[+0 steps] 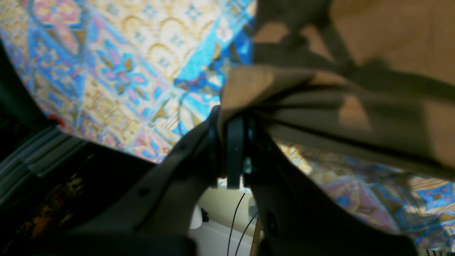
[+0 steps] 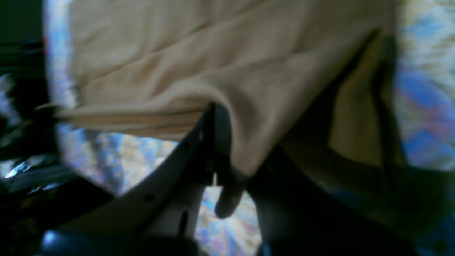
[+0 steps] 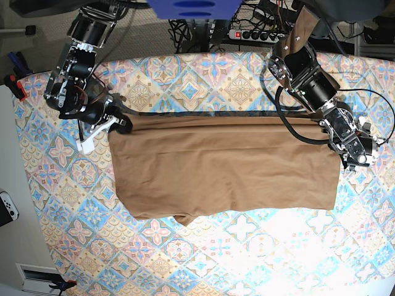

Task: Layout the t-shirt on the table in an organized manner, then fold the t-shirt properly
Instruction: 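Lower the held edge with both grippers, laying the folded shirt flat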

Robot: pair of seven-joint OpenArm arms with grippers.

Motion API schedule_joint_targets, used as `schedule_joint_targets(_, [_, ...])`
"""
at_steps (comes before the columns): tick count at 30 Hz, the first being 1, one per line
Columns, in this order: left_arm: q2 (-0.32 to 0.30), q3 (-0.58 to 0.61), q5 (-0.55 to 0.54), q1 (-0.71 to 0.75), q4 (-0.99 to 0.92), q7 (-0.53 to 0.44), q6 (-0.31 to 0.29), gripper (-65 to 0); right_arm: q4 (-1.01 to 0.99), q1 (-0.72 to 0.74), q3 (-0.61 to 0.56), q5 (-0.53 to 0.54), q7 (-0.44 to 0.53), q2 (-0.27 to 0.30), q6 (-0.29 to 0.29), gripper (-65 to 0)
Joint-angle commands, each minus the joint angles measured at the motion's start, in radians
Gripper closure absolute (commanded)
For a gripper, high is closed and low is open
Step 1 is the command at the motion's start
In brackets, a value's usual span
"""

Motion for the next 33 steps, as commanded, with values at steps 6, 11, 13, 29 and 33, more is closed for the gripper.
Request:
schedule_joint_targets(6, [-0.017, 0.000, 0.029, -0.055, 0.017, -0.002, 0.002, 0.0, 0.015, 0.008, 0.005, -0.034, 0.013, 0.011, 0.001, 0.0])
schedule_joint_targets(11, [-0.030, 0.003, 0.021, -0.058, 0.017, -0.002, 0.002, 0.0, 0.015, 0.045, 0.004, -0.034, 0.013, 0.011, 0.001, 0.0])
schedule_joint_targets(13, [-0.030, 0.003, 0.021, -0.058, 0.017, -0.013, 0.002, 0.0, 0.015, 0.079, 0.004, -0.034, 0.013, 0.011, 0.001, 0.0])
schedule_joint_targets(29, [-0.004, 0.000, 0.020, -0.027, 0.017, -0.135, 0.002, 0.0, -0.111, 0.136, 0.002, -0.036, 0.013, 0.013, 0.001, 0.0])
schedule_joint_targets(33, [-0.004, 0.000, 0.020, -0.027, 0.017, -0.135, 0.002, 0.0, -0.115, 0.148, 0.002, -0.036, 0.013, 0.013, 0.001, 0.0])
